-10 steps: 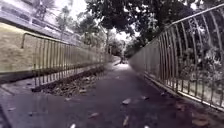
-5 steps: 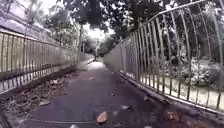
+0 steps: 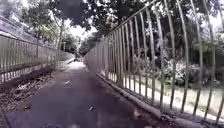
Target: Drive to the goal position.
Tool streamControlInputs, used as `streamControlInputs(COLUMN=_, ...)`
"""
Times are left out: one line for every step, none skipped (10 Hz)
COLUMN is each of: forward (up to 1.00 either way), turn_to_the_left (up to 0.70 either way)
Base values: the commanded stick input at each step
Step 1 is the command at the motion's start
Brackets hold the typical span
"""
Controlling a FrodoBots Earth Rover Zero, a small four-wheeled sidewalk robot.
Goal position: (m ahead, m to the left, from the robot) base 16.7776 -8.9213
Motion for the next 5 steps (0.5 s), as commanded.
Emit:
streamControlInputs(forward=1.0, turn_to_the_left=0.4)
streamControlInputs(forward=1.0, turn_to_the_left=0.4)
streamControlInputs(forward=1.0, turn_to_the_left=0.4)
streamControlInputs(forward=1.0, turn_to_the_left=0.4)
streamControlInputs(forward=1.0, turn_to_the_left=0.4)
